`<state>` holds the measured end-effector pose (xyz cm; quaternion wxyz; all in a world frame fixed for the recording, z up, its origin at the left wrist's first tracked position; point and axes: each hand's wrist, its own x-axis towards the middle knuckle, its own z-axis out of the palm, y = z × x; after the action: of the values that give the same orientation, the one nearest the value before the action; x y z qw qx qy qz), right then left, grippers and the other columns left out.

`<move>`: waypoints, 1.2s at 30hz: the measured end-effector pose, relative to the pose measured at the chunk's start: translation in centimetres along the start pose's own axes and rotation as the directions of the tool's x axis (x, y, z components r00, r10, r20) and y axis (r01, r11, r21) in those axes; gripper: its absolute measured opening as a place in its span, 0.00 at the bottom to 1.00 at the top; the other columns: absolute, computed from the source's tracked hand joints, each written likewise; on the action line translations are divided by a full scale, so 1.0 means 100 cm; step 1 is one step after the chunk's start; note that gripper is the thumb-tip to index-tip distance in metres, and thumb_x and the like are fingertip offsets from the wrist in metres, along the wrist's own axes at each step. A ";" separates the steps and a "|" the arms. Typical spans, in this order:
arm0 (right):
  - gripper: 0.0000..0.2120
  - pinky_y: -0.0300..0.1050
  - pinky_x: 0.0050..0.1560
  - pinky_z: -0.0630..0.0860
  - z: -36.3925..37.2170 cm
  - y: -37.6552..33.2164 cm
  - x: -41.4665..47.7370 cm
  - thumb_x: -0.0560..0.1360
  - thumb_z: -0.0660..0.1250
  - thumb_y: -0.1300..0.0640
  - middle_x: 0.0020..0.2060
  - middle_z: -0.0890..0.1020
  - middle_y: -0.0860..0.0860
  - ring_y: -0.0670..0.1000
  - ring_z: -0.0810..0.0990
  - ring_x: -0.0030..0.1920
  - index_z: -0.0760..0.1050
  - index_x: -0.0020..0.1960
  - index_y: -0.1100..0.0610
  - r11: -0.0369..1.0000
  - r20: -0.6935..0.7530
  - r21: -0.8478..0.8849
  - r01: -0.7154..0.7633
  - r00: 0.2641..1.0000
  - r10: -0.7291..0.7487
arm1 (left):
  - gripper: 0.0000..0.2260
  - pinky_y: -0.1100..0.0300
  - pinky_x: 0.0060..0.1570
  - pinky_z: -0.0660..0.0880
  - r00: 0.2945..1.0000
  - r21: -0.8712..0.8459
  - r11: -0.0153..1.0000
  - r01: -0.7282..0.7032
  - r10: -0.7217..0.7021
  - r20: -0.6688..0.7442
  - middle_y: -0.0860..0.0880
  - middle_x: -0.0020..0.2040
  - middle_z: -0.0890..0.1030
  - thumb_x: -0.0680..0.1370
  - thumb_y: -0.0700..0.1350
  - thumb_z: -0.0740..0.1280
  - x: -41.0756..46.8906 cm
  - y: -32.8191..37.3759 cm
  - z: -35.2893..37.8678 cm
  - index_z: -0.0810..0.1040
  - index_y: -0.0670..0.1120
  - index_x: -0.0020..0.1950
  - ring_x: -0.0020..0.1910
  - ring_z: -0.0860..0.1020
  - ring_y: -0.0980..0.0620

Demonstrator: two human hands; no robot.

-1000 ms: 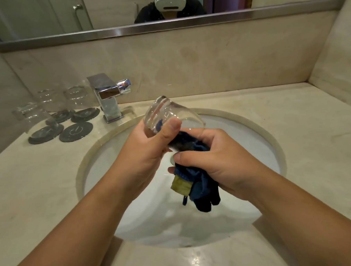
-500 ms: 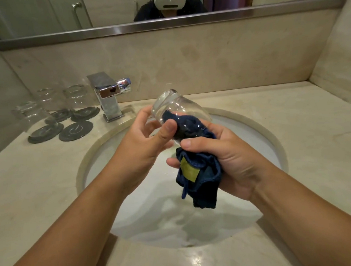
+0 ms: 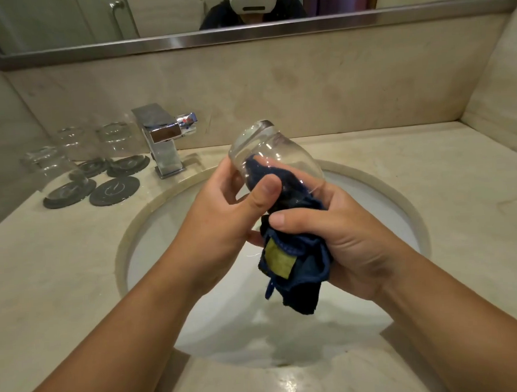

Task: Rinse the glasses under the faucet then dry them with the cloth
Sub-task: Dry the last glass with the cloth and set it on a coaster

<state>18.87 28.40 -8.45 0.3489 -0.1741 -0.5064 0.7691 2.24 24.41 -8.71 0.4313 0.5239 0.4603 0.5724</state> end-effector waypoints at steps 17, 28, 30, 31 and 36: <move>0.20 0.54 0.56 0.84 -0.005 -0.001 0.002 0.76 0.74 0.67 0.59 0.87 0.58 0.60 0.87 0.52 0.85 0.65 0.52 0.982 -0.084 -0.182 0.057 0.994 -0.073 | 0.36 0.52 0.66 0.80 1.000 -0.050 0.999 0.012 -0.012 -0.004 0.45 0.70 0.82 0.78 0.45 0.74 0.002 0.000 -0.003 0.64 0.51 0.84 0.68 0.83 0.47; 0.19 0.51 0.53 0.86 0.004 -0.004 -0.003 0.75 0.69 0.65 0.48 0.84 0.60 0.55 0.87 0.44 0.83 0.65 0.56 0.958 0.107 0.263 -0.119 0.990 0.093 | 0.52 0.51 0.61 0.82 0.998 -0.125 0.992 0.033 -0.027 0.051 0.47 0.70 0.83 0.67 0.60 0.80 0.004 -0.003 -0.004 0.58 0.52 0.85 0.70 0.82 0.43; 0.17 0.47 0.45 0.86 0.006 -0.006 -0.005 0.75 0.69 0.64 0.49 0.84 0.58 0.54 0.87 0.42 0.85 0.62 0.57 0.943 0.097 0.307 -0.131 0.990 0.106 | 0.52 0.49 0.65 0.81 0.997 -0.106 0.994 0.021 -0.012 0.082 0.49 0.72 0.81 0.69 0.60 0.79 0.005 -0.004 -0.006 0.55 0.53 0.86 0.71 0.80 0.45; 0.15 0.47 0.42 0.85 0.007 -0.007 -0.005 0.75 0.70 0.63 0.49 0.85 0.57 0.54 0.86 0.41 0.85 0.61 0.57 0.943 0.087 0.305 -0.130 0.990 0.109 | 0.53 0.46 0.69 0.78 0.996 -0.070 0.997 0.012 -0.006 0.084 0.51 0.74 0.80 0.69 0.62 0.79 0.006 -0.004 -0.008 0.54 0.54 0.86 0.73 0.79 0.46; 0.19 0.47 0.39 0.84 0.005 -0.009 -0.004 0.77 0.70 0.62 0.54 0.85 0.58 0.53 0.87 0.42 0.81 0.68 0.59 0.978 0.031 0.196 -0.078 0.997 0.074 | 0.49 0.42 0.73 0.74 0.999 0.212 0.977 -0.034 0.036 -0.006 0.50 0.76 0.76 0.67 0.73 0.77 0.006 0.001 -0.014 0.57 0.70 0.83 0.68 0.82 0.52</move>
<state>19.12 28.04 -7.50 0.3287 -0.1487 -0.4251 0.8302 0.80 24.91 -8.56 0.3609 0.5720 0.5114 0.5302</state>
